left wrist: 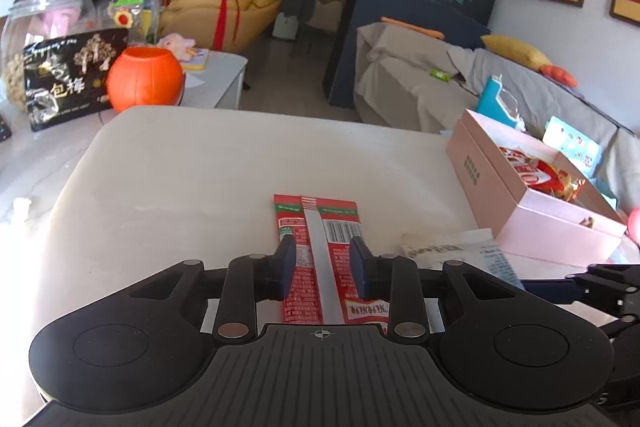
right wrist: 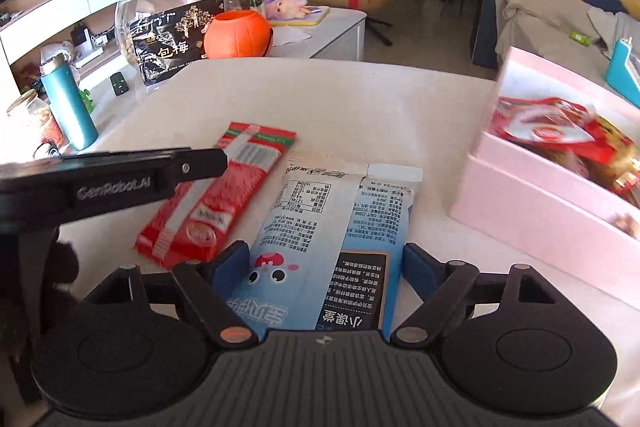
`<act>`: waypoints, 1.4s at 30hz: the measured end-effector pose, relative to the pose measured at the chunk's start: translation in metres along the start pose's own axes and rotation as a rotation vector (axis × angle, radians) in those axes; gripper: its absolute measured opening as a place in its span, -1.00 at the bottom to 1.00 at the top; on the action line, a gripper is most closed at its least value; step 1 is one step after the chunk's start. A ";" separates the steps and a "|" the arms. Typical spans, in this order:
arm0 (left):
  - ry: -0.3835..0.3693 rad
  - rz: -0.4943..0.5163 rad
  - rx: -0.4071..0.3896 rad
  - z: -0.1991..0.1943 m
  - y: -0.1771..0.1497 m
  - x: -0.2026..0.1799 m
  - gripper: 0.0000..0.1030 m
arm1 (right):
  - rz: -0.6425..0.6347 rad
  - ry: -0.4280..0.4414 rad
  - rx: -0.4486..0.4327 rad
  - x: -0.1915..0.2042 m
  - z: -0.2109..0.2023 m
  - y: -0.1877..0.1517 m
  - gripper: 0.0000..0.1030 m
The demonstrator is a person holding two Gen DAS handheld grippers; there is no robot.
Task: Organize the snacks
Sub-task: 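Grasp the blue-white packet with the right tool while the left grasps the red-and-white stick packet, then lift both held packets and carry them toward the pink box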
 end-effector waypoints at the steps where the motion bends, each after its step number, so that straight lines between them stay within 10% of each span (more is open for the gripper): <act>1: -0.001 0.014 0.005 0.000 0.000 -0.004 -0.37 | 0.008 -0.005 0.000 -0.006 -0.007 -0.006 0.59; 14: 0.085 0.316 0.132 0.023 0.002 -0.066 0.08 | 0.205 -0.120 -0.047 -0.097 -0.074 -0.072 0.60; 29: 0.165 0.281 0.182 0.040 0.023 -0.040 0.22 | 0.146 -0.162 -0.080 -0.090 -0.075 -0.083 0.77; 42: 0.070 0.175 0.202 0.056 0.036 -0.026 0.23 | 0.142 -0.165 -0.078 -0.090 -0.074 -0.082 0.80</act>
Point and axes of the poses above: each gripper's, at about its wrist camera, not at the fingertips, and z roughly the way its jaws point, x to its left, y to its top, the point moved 2 cm from there along z, roughly the way its jaws point, and after that the axes turned 3 degrees about z, right-handed, at the moved point
